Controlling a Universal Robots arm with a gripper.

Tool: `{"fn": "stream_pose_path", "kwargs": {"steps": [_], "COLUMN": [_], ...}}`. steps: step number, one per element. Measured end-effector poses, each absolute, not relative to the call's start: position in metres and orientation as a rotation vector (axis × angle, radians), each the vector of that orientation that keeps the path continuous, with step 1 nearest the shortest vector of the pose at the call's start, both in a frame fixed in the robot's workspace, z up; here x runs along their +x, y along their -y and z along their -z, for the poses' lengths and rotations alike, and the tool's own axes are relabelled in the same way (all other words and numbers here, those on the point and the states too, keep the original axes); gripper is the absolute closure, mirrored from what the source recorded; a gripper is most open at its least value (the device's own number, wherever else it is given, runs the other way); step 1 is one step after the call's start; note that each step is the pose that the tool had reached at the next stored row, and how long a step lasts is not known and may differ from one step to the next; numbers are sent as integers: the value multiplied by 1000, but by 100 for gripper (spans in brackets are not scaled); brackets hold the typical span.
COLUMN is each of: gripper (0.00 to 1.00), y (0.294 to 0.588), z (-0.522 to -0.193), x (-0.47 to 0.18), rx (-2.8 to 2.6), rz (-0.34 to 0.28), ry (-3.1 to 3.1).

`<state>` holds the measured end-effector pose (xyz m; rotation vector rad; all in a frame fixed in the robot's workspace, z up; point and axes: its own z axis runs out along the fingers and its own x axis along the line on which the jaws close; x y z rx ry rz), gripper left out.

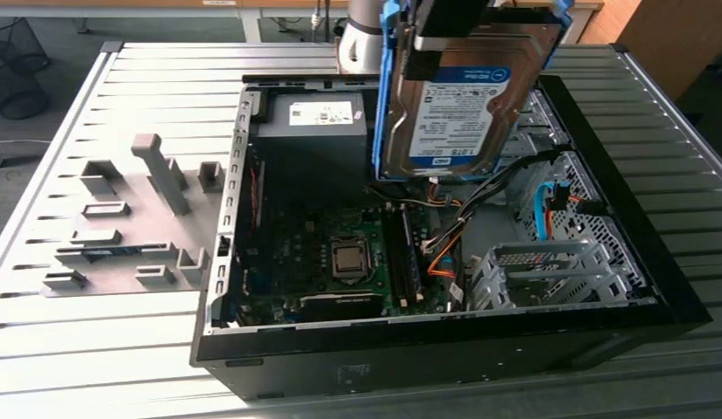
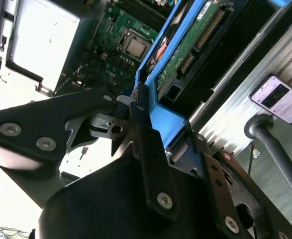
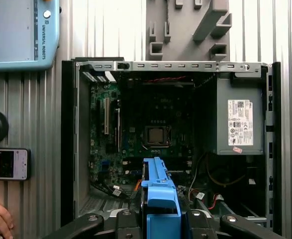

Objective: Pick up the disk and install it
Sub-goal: 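Insert the disk into the insertion slot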

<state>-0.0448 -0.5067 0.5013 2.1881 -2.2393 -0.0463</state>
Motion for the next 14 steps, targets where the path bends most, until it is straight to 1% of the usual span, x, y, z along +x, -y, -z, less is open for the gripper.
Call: {"fn": "stream_pose_path", "kwargs": {"steps": [3, 9, 14], "gripper": [64, 64, 64], "y": [510, 526, 531], "z": [-500, -498, -494], "x": [-44, -44, -37], "rx": [2188, 2188, 2188], "rz": [46, 46, 46], "ry": [2239, 2239, 2240]}}
